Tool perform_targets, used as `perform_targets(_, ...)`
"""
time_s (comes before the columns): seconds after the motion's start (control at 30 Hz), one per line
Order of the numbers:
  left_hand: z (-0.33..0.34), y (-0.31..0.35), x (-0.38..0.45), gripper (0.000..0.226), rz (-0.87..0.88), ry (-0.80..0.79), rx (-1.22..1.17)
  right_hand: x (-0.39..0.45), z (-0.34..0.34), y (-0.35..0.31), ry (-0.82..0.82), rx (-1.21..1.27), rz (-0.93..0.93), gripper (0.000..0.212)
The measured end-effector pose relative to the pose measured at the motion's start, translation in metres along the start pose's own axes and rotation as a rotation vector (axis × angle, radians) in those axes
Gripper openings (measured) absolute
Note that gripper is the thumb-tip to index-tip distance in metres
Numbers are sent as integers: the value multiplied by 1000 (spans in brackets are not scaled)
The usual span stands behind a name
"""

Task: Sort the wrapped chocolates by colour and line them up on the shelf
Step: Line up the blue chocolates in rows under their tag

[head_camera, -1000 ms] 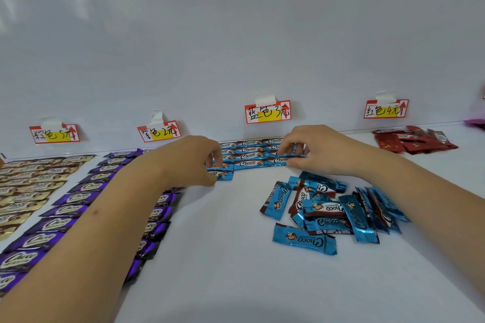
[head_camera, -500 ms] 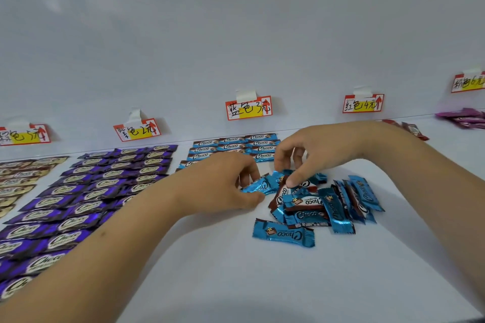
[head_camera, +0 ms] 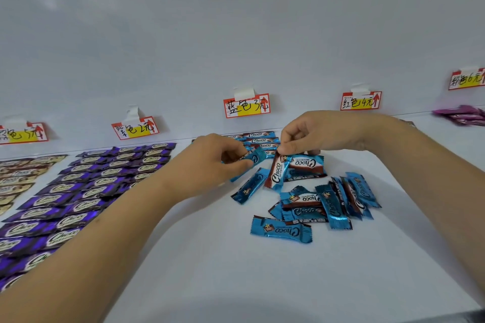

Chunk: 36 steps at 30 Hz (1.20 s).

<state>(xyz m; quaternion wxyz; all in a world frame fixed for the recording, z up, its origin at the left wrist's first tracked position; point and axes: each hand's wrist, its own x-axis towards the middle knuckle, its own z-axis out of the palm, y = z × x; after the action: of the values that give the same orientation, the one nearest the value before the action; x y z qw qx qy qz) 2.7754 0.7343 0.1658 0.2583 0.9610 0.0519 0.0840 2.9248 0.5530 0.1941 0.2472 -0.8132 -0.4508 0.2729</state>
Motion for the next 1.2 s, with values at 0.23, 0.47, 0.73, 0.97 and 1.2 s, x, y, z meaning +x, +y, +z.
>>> perform_targets(0.23, 2, 2, 0, 11, -37, -65, 26, 0, -5, 8, 67, -18, 153, 22)
perform_targets(0.47, -2, -1, -2, 23, 23, -24, 195, -4, -15, 17, 157, -116, 218, 37)
perform_targets(0.73, -11, -5, -6, 29, 143, -141, 215, 19, 16, 0, 340, -270, -190, 7)
perform_targets(0.97, -12, -12, -5, 25, 22, -188, 253, 23, 24, -3, 129, -466, -158, 30)
perform_targets(1.2, -11, -12, -3, 27, -24, -185, 185, 8, 8, 1, -15, -300, -63, 19)
